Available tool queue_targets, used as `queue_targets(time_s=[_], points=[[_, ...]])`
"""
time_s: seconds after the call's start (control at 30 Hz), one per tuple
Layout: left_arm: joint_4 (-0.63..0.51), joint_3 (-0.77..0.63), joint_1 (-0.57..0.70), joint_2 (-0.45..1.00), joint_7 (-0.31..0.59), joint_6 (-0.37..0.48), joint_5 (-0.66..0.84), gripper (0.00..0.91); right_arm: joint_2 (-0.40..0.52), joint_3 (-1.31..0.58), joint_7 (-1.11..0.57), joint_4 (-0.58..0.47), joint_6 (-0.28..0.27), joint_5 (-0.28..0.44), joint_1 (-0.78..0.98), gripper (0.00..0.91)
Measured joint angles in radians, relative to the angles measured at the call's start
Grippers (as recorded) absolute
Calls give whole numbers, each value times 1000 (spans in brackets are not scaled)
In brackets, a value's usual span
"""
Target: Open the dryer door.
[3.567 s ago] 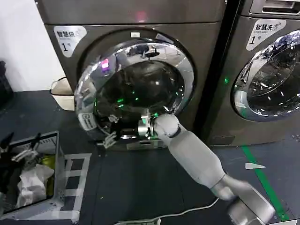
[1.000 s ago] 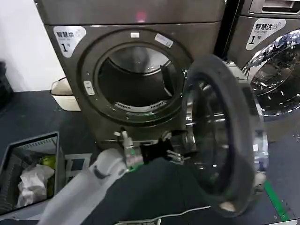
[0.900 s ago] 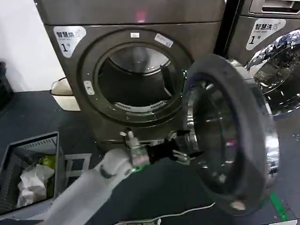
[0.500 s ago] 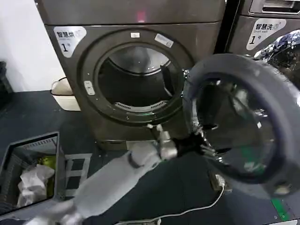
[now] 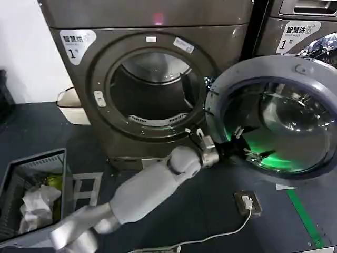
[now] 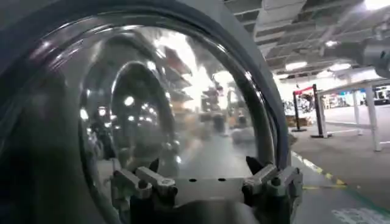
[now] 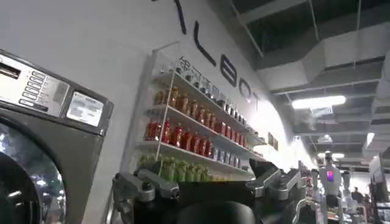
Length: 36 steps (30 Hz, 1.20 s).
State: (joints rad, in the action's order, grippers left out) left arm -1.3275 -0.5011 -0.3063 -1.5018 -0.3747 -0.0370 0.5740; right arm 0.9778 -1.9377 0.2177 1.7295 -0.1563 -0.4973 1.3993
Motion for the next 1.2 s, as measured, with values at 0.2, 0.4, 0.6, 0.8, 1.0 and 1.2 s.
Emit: queue_targets(time_s=[0.2, 0.4, 0.6, 0.8, 1.0, 1.2], points=[[53, -9, 19, -42, 48, -40, -43, 907, -1, 1, 4, 1, 0, 0, -4, 907], [93, -9, 34, -72, 60, -51, -53, 907, -1, 2, 7, 7, 1, 0, -6, 907], [111, -10, 39, -88, 67, -49, -59, 907, -3, -3, 8, 8, 1, 0, -3, 907], [121, -18, 43, -97, 85, -47, -77, 907, -3, -11, 12, 7, 6, -1, 4, 907], [123, -19, 42, -106, 98, -57, -110, 907, -4, -15, 14, 11, 6, 0, 7, 907], [126, -21, 45, -107, 99, -76, -127, 907, -5, -19, 16, 12, 6, -1, 11, 907]])
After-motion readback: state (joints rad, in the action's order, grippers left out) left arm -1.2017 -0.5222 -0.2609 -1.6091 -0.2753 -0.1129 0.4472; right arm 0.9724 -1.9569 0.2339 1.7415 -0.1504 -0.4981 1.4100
